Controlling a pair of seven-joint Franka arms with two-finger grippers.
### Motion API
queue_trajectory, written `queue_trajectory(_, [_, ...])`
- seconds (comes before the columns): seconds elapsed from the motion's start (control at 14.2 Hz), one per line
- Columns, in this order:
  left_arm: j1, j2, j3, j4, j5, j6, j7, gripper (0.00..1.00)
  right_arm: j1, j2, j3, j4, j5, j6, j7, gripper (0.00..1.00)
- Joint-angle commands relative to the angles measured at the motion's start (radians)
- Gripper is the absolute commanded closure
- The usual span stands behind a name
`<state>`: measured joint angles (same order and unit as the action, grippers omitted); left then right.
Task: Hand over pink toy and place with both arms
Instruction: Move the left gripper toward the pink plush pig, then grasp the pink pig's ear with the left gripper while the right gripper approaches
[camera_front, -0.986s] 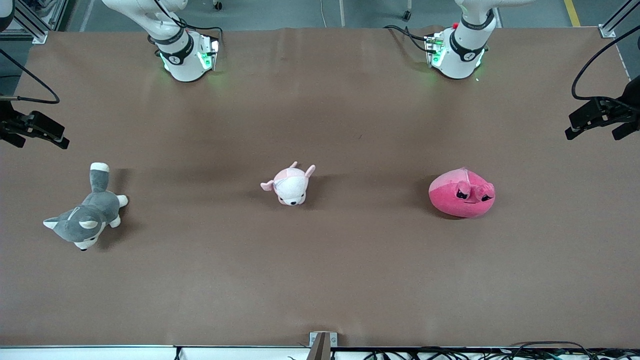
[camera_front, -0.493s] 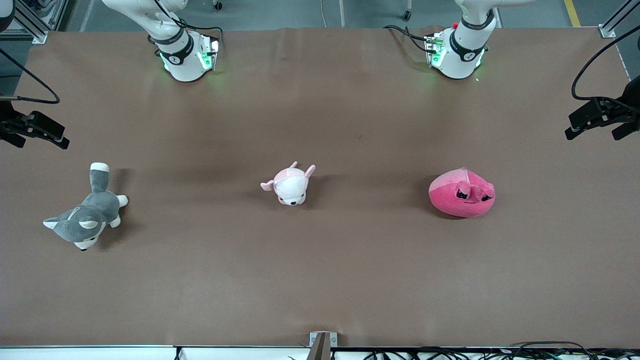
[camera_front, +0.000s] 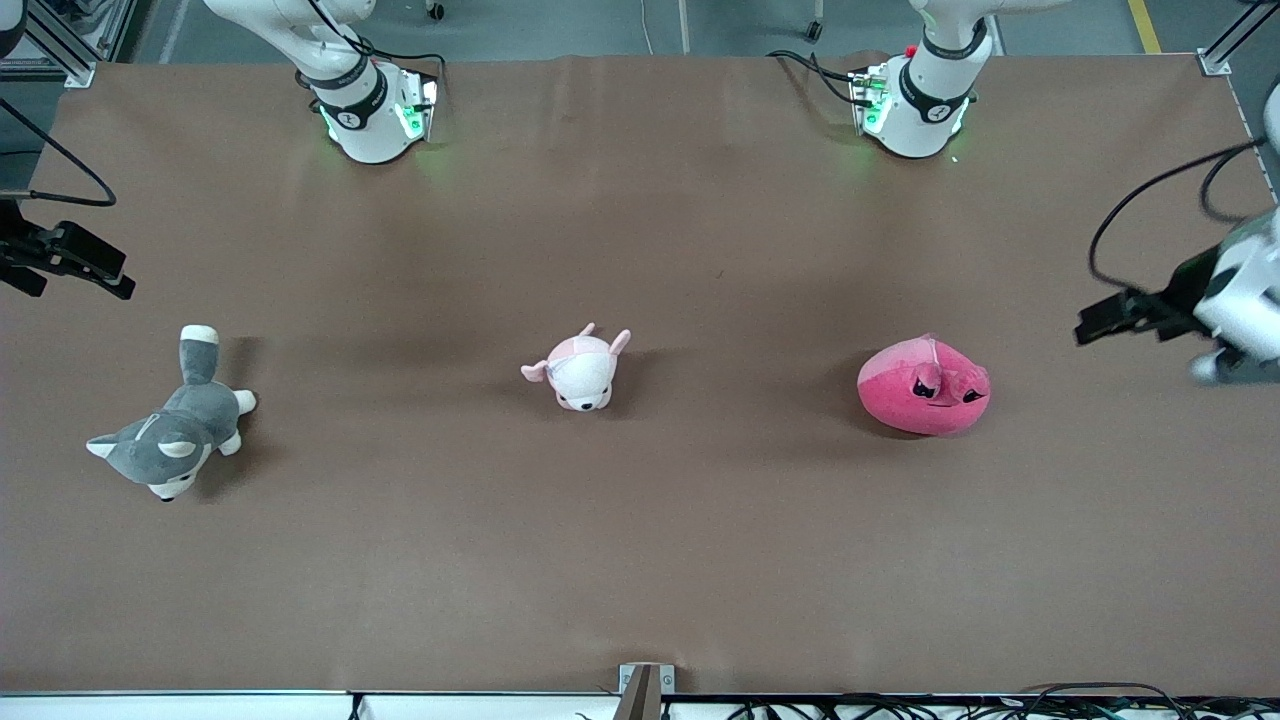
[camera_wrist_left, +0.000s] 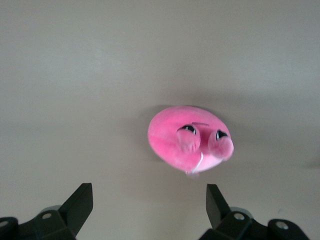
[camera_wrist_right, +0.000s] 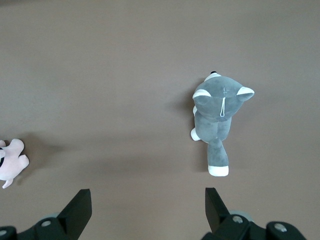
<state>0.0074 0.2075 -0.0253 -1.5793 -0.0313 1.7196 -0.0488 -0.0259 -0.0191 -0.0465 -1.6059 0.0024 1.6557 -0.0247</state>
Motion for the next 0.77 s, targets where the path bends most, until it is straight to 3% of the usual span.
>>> queue_trajectory(0.0, [-0.027,0.116,-0.010,0.012,-0.015,0.044,-0.037,0.00,0.000,0.004,-0.001,0.000,0.014,0.009,-0.004,0.00])
queue_trajectory(0.42, [-0.060,0.124,-0.012,-0.188,-0.016,0.205,-0.088,0.02,0.075,0.060,0.002,0.003,0.022,0.030,0.006,0.00])
queue_trajectory(0.63, [-0.058,0.118,-0.013,-0.222,-0.016,0.218,-0.088,0.42,0.077,0.062,0.001,0.001,0.091,0.019,0.006,0.00])
queue_trajectory(0.7, [-0.058,0.121,-0.013,-0.222,-0.016,0.219,-0.089,0.52,0.081,0.062,0.001,0.001,0.090,0.018,0.005,0.00])
